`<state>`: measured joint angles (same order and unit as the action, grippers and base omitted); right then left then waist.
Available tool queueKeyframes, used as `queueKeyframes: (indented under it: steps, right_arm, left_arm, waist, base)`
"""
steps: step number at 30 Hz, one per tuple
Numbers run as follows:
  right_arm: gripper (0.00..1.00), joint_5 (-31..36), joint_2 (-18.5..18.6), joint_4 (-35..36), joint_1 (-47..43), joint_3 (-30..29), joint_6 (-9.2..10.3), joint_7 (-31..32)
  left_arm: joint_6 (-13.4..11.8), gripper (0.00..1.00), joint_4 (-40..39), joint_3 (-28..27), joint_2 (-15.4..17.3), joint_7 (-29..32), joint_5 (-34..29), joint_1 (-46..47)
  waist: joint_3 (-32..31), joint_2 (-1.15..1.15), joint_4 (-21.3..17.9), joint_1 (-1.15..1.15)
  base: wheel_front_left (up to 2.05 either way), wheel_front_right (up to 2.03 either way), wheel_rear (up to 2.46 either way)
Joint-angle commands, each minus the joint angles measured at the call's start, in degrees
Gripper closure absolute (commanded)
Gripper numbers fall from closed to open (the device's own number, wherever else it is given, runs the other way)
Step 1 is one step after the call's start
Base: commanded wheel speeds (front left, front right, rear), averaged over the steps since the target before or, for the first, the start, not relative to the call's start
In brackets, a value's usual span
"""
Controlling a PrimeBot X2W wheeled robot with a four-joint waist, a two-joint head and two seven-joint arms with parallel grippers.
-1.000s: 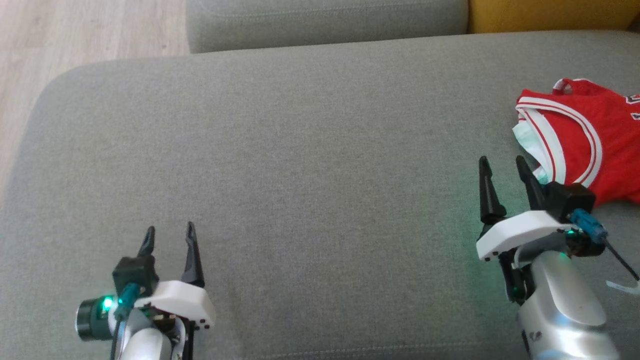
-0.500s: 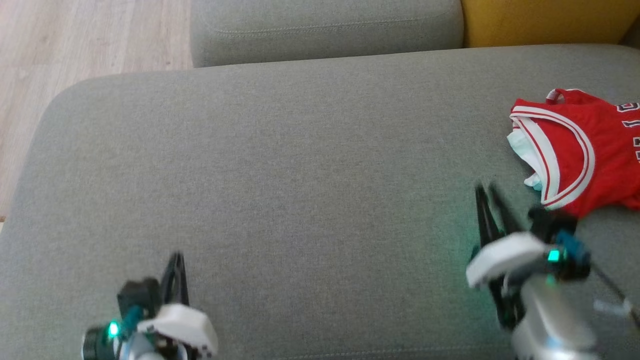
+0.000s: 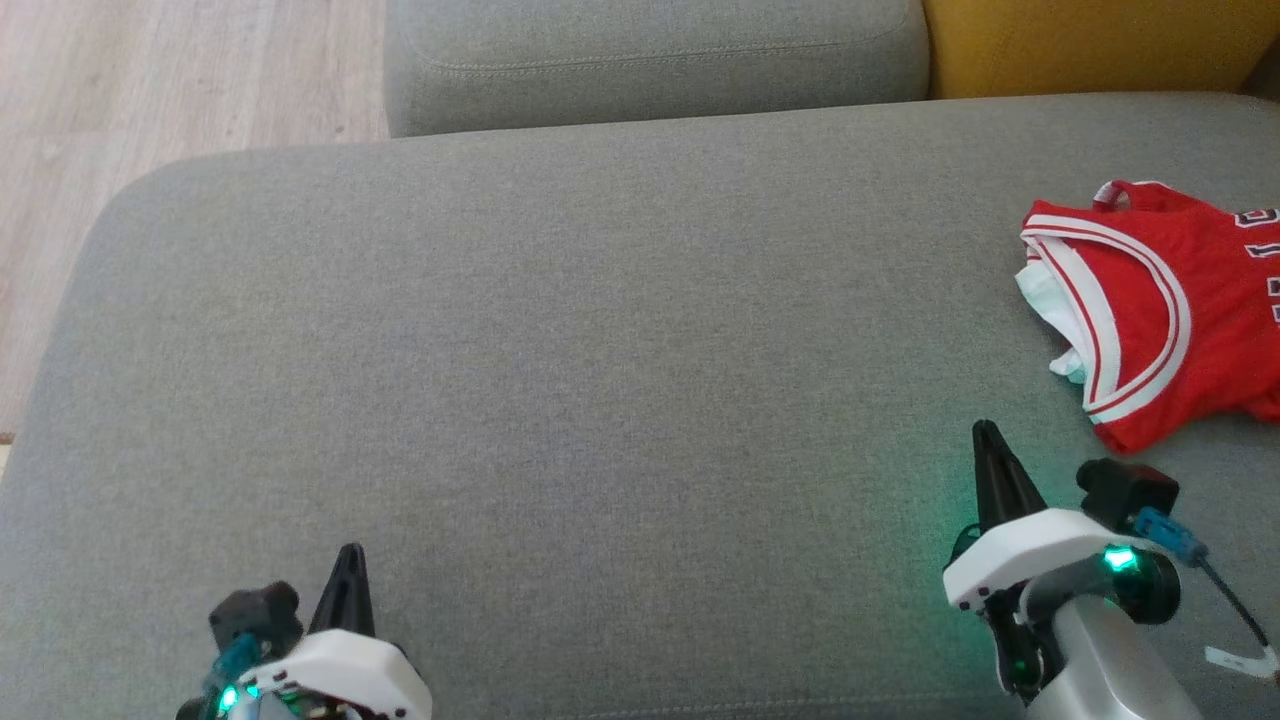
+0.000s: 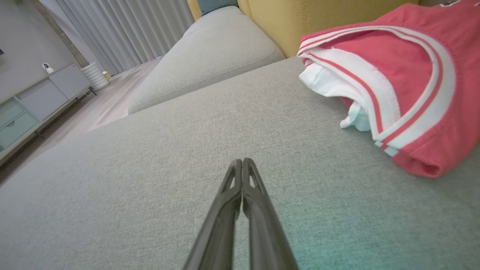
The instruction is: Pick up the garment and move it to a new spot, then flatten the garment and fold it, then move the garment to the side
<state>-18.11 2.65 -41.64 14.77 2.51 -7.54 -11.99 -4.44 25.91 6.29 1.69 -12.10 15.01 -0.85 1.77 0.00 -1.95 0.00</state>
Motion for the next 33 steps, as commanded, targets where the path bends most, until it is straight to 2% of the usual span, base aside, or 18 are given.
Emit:
queueKeyframes:
  steps: [1,33]
  right_arm:
    - [1.00,-1.86,0.27,2.38,2.59,-0.42,0.01,0.33]
    - [1.00,-22.75,0.26,9.75,-0.70,-2.85,0.02,5.52]
  left_arm:
    - [0.43,1.00,-2.20,-1.23,0.33,0.43,1.69,2.49]
    - [3.76,1.00,-5.05,-4.53,0.58,5.63,23.52,3.76]
  waist:
    - [-0.01,0.00,0.03,0.00]
    - [-0.47,0.00,0.58,0.00]
  base:
    - [0.00,0.00,0.00]
    - [0.00,0.00,0.00]
